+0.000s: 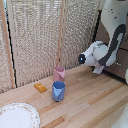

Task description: Please adjust your gripper to match the height of the lower drawer handle. Progress your gripper onward until it happens to touch the drawer handle. Now, firmly take hold of it with your gripper, then steadily retract it to swing the drawer wide open.

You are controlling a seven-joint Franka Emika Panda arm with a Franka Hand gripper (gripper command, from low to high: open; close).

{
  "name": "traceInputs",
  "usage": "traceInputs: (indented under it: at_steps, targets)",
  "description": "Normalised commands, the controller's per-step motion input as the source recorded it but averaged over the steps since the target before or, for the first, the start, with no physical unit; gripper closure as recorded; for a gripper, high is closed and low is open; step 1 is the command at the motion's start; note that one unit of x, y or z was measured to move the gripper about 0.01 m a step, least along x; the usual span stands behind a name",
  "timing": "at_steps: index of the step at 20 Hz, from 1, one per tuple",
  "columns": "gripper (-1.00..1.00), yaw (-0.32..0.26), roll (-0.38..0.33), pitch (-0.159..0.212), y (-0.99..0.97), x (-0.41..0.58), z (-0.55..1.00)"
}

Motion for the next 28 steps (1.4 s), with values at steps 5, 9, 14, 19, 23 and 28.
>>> traceInputs:
  at_steps: [5,9,14,19,23,28]
  targets:
    - [1.0,-0.002,0.119,0.018,0.0,-0.149,0.0]
    - [1.0,0.0,0.25,0.069,-0.09,-0.114,0.0]
    - [1.0,0.0,0.312,0.092,-0.03,-0.003,0.03]
    - [1.0,-0.011,0.259,0.055,0.43,0.117,0.02]
    - [1.0,-0.027,0.152,0.073,0.81,0.208,0.0]
    - [1.0,0.0,0.052,0.103,0.94,0.15,-0.01]
